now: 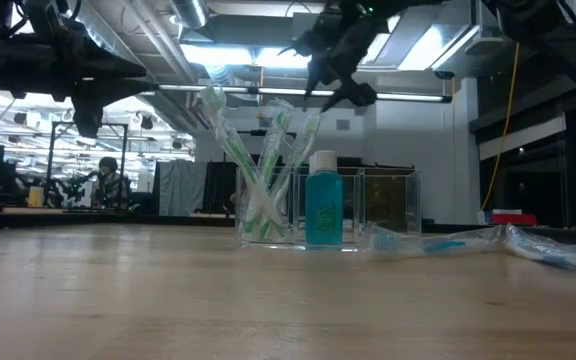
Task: Pick & Place toothbrushing station
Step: Put the top blue toothbrush into the transparent organizer
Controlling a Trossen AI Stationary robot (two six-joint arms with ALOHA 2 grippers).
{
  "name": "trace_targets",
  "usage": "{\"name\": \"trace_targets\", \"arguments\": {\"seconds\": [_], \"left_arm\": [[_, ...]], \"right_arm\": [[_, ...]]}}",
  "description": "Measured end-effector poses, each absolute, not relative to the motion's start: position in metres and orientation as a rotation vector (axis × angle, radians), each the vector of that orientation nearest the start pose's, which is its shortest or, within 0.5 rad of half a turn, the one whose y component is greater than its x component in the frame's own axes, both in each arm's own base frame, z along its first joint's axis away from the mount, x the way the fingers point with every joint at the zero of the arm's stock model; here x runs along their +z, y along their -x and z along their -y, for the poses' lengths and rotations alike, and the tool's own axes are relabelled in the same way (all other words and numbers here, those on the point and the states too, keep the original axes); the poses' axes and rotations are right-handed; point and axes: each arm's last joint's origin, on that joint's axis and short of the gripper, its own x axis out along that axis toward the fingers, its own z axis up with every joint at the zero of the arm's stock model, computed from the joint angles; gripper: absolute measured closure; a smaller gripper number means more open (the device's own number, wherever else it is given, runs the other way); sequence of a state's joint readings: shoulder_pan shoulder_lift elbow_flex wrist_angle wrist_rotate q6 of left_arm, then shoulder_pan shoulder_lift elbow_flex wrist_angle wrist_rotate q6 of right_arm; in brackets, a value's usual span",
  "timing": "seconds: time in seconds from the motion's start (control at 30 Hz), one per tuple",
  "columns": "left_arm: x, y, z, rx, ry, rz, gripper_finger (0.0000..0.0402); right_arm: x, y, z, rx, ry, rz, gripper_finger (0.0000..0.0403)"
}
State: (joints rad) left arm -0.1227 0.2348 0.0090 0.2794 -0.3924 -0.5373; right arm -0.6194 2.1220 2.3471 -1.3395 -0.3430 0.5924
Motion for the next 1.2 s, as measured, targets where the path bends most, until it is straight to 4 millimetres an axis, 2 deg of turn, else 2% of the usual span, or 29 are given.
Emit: {"name": "trace_targets", "arguments": {"seconds": [0.1, 0.2, 0.43, 0.53, 0.7, 0.83, 0.97, 1.1, 1.2], "left_arm": [[0.174, -0.11, 0.005, 0.224, 0.55, 0.118, 0.031], [0.174, -0.11, 0.008, 0.2, 0.56, 0.114, 0.0309], [0.174, -0.11, 0.013, 0.159, 0.587, 0.109, 0.0311], [0.174, -0.109, 0.015, 0.145, 0.592, 0.105, 0.0309], [0.174, -0.109, 0.016, 0.145, 0.592, 0.104, 0.0311], [0.174, -0.109, 0.016, 0.165, 0.575, 0.107, 0.0313], [0.174, -0.109, 0.016, 0.178, 0.574, 0.11, 0.0313], [0.174, -0.109, 0.016, 0.184, 0.574, 0.111, 0.0313], [0.174, -0.108, 0.015, 0.197, 0.574, 0.114, 0.0313]], "right_arm": [[0.357, -0.353, 0.24, -0.524, -1.055, -0.892, 0.0201], [0.361, -0.355, 0.25, -0.529, -1.019, -0.811, 0.0201], [0.391, -0.376, 0.272, -0.502, -1.048, -0.35, 0.0201], [0.394, -0.383, 0.276, -0.524, -1.02, -0.257, 0.0201], [0.378, -0.39, 0.282, -0.573, -0.996, -0.282, 0.0201], [0.367, -0.399, 0.287, -0.673, -0.951, -0.259, 0.0202], [0.353, -0.408, 0.281, -0.824, -0.921, -0.275, 0.0202], [0.332, -0.411, 0.276, -1.022, -0.838, -0.382, 0.0202], [0.311, -0.418, 0.272, -1.057, -0.856, -0.464, 0.0202]]}}
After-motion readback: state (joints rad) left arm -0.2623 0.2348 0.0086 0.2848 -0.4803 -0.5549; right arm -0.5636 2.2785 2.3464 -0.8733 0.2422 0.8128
